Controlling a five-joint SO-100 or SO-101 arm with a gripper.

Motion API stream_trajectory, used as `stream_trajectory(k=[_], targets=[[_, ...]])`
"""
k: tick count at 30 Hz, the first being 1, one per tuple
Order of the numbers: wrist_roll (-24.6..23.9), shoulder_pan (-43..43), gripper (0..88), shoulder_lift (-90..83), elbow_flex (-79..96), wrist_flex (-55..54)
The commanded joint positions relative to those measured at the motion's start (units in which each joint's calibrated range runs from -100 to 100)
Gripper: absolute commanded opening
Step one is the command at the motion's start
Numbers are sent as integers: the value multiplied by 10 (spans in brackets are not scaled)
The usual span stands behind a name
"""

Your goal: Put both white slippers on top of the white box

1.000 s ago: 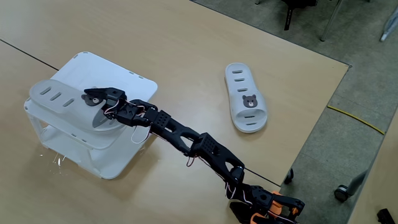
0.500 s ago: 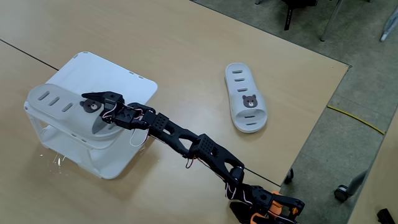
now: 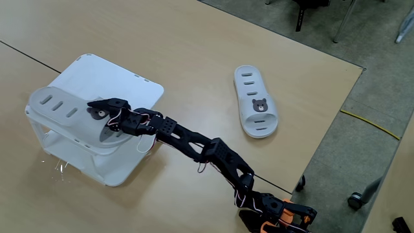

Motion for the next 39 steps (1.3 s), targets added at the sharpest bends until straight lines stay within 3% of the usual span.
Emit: stream_trajectory(k=[1,6,14,39], targets=[[4,1,244,-148,69,-1],[4,1,315,-158,70,-6],[4,0,323,-231,147,-5],[4,8,324,-866,851,-6]])
